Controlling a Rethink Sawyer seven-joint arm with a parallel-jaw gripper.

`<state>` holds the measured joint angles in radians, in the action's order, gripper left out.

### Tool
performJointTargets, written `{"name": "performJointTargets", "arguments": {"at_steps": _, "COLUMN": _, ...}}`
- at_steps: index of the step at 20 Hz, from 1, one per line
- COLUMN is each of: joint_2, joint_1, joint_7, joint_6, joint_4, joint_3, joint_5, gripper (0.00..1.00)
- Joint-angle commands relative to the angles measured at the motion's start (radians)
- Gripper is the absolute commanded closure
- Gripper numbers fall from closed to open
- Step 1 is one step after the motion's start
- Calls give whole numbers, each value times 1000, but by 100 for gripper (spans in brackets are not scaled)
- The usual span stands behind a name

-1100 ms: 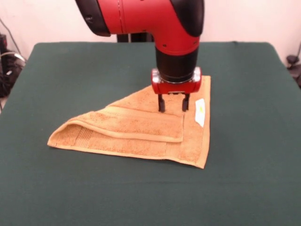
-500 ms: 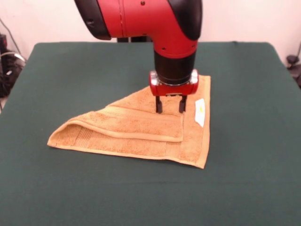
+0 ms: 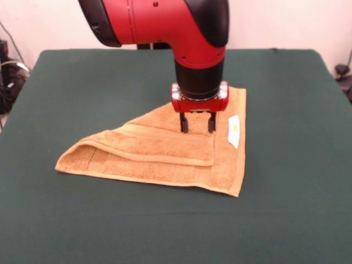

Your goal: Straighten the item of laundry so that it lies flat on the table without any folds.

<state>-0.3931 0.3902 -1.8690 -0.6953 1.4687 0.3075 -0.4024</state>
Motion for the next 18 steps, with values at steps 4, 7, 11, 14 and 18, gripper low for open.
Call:
{"name": "performJointTargets", "arguments": {"at_steps": 4, "joint_2": 93, "joint_1": -23, "joint_7": -53, "joint_6": 12, "joint_4": 15, "joint_3": 78, "joint_5": 80, "gripper": 0}}
{"name": "performJointTargets", "arguments": {"at_steps": 7, "joint_2": 99, "joint_1": -30, "joint_7": -67, "joint_6": 28, "joint_4": 17, "joint_3": 76, "joint_5": 94, "gripper": 0}}
{"name": "performJointTargets", "arguments": {"at_steps": 11, "joint_2": 111, "joint_1": -41, "joint_7": -87, "joint_6": 34, "joint_4": 17, "joint_3": 77, "joint_5": 118, "gripper": 0}}
{"name": "performJointTargets", "arguments": {"at_steps": 14, "joint_2": 110, "joint_1": -48, "joint_7": -84, "joint_6": 38, "joint_4": 20, "joint_3": 68, "joint_5": 117, "gripper": 0}}
{"name": "performJointTargets", "arguments": {"at_steps": 18, "joint_2": 108, "joint_1": -51, "joint_7": -77, "joint_6": 43, "joint_4": 25, "joint_3": 62, "joint_5": 110, "gripper": 0}}
